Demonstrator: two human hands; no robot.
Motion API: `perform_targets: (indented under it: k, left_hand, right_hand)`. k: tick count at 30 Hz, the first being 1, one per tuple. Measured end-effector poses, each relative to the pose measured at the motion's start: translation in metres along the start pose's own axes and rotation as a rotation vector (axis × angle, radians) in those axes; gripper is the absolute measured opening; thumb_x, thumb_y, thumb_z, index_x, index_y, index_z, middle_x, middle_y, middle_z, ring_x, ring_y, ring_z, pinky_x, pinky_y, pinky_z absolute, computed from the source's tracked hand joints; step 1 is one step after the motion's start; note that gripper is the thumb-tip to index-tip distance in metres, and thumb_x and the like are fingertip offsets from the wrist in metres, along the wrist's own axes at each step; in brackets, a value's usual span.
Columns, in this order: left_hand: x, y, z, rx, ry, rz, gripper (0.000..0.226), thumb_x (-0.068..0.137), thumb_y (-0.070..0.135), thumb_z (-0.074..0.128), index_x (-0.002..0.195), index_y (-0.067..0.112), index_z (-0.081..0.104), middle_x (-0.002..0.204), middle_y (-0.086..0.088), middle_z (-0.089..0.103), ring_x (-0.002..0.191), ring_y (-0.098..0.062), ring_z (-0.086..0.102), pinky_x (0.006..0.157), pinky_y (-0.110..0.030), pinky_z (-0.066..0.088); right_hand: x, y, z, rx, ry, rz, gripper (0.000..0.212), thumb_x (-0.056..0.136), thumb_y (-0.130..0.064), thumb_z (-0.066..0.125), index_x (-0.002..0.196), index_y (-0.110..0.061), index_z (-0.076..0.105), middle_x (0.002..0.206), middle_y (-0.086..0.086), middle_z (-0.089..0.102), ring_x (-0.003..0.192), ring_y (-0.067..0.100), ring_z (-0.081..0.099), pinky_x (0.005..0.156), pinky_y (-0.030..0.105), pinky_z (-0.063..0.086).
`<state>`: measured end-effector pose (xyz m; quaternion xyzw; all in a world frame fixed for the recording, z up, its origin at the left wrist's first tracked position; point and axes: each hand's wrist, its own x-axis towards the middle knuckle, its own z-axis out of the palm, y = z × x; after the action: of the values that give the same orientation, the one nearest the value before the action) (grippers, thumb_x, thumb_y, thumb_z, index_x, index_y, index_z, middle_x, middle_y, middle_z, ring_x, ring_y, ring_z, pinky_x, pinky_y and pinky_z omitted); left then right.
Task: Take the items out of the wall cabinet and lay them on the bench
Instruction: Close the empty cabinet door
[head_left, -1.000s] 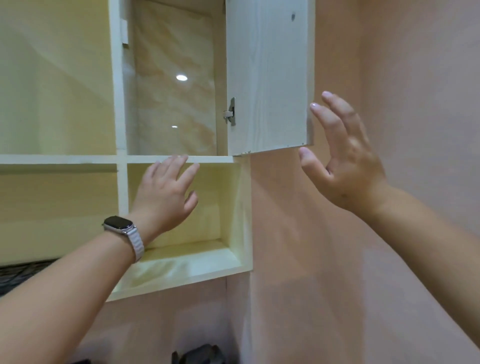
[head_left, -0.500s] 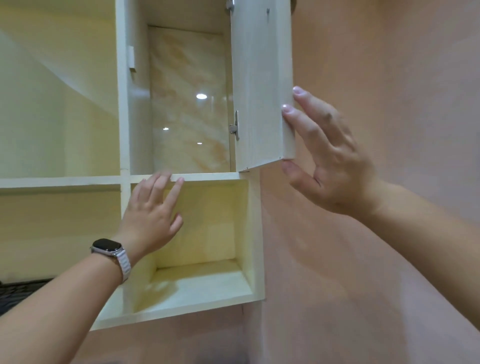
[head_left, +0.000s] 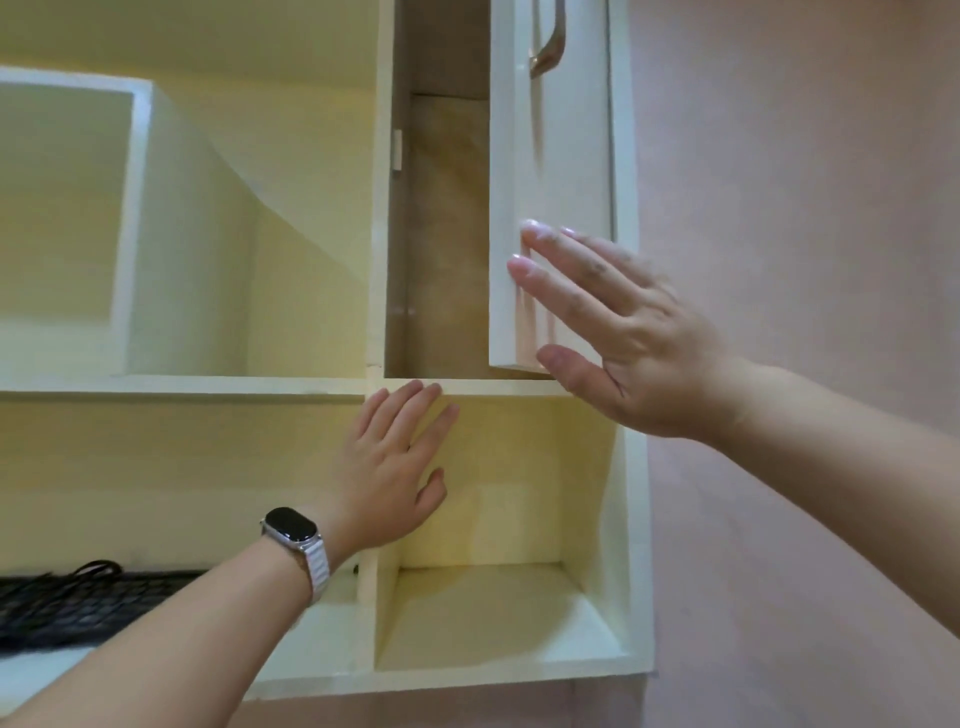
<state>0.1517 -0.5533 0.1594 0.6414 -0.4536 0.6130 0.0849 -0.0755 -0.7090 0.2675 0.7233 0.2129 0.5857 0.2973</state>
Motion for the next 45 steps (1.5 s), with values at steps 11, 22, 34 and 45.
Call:
perform_targets:
  k: [11, 22, 34, 45]
  left_hand:
    - [-0.003, -0.004, 0.007, -0.078, 0.150, 0.060, 0.049, 0.074, 0.021, 0.063, 0.122, 0.011, 0.067, 0.134, -0.017, 0.057, 0.127, -0.037, 0.050, 0.106, -0.053, 0.037]
    - [-0.004, -0.005, 0.009, -0.108, 0.194, 0.051, 0.047, 0.072, 0.023, 0.066, 0.117, 0.011, 0.069, 0.133, -0.017, 0.058, 0.128, -0.035, 0.049, 0.106, -0.052, 0.037]
    - [-0.003, -0.008, 0.014, -0.131, 0.252, 0.041, 0.045, 0.070, 0.023, 0.067, 0.113, 0.011, 0.071, 0.134, -0.014, 0.058, 0.129, -0.031, 0.049, 0.109, -0.048, 0.035]
    - [-0.009, -0.002, -0.002, -0.060, 0.094, 0.048, 0.046, 0.079, 0.031, 0.062, 0.121, 0.011, 0.067, 0.139, -0.016, 0.054, 0.132, -0.033, 0.047, 0.107, -0.051, 0.036]
  right_hand:
    - [0.035, 0.016, 0.052, -0.039, -0.142, 0.037, 0.066, 0.097, -0.065, 0.021, 0.152, -0.030, 0.011, 0.163, 0.004, 0.011, 0.150, 0.033, 0.009, 0.114, 0.061, 0.020]
    - [0.054, 0.013, 0.095, -0.146, -0.215, 0.047, 0.070, 0.092, -0.070, 0.020, 0.152, -0.035, 0.019, 0.163, -0.001, 0.019, 0.147, 0.034, 0.016, 0.116, 0.060, 0.012]
    - [0.062, 0.015, 0.134, -0.276, -0.411, 0.117, 0.070, 0.090, -0.071, 0.016, 0.153, -0.043, 0.010, 0.164, -0.009, 0.006, 0.151, 0.025, 0.005, 0.119, 0.055, 0.001]
    - [0.015, 0.002, 0.095, -0.176, -0.358, 0.209, 0.058, 0.091, -0.053, 0.040, 0.139, -0.022, 0.049, 0.150, 0.009, 0.044, 0.135, 0.034, 0.041, 0.107, 0.050, 0.033]
